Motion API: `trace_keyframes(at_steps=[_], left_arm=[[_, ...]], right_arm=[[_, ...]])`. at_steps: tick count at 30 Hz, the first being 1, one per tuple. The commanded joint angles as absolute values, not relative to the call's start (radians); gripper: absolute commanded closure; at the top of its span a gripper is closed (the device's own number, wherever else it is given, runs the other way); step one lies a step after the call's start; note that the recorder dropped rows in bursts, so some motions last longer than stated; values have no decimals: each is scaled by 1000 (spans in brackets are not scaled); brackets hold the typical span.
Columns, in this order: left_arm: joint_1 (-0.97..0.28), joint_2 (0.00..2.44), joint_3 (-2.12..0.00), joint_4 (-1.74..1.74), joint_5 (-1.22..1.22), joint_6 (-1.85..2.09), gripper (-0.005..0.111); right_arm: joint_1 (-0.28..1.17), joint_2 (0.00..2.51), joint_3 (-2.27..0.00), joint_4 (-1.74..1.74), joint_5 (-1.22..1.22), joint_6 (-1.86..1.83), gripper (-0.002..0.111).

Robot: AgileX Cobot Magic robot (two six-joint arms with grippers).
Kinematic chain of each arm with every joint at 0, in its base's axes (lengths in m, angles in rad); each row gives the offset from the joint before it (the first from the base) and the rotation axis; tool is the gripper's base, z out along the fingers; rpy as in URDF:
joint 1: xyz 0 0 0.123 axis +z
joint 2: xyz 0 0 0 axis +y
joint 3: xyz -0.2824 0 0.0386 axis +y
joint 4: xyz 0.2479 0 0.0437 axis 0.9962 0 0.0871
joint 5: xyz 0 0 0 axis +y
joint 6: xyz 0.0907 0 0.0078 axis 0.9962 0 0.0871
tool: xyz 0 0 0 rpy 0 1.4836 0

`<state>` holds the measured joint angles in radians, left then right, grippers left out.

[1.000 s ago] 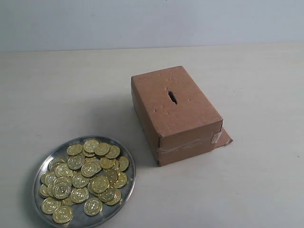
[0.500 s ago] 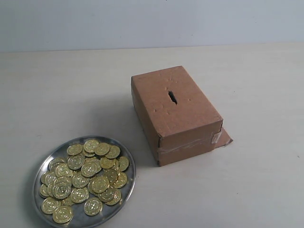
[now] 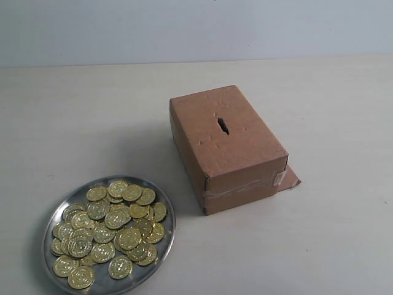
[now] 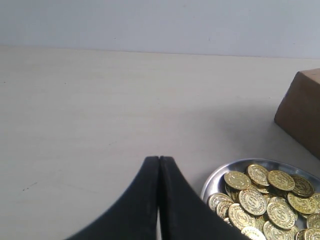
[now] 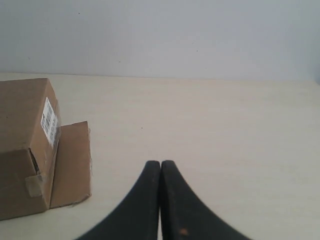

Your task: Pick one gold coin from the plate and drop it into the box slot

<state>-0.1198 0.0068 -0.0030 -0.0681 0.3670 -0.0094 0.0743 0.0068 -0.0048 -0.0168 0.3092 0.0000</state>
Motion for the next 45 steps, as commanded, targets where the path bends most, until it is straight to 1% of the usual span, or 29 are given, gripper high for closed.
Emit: trace_keyframes(at_steps=[1,5,45], left_arm=[[-118,0,0,-68,357,-7,107],[-118,0,0,-68,357,-7,107],[-118,0,0,-68,357,-7,107]], right_arm=[[70,0,0,-15,307,19,108],[70,0,0,-15,308,67,108],[70,0,0,-17,306,55,108]])
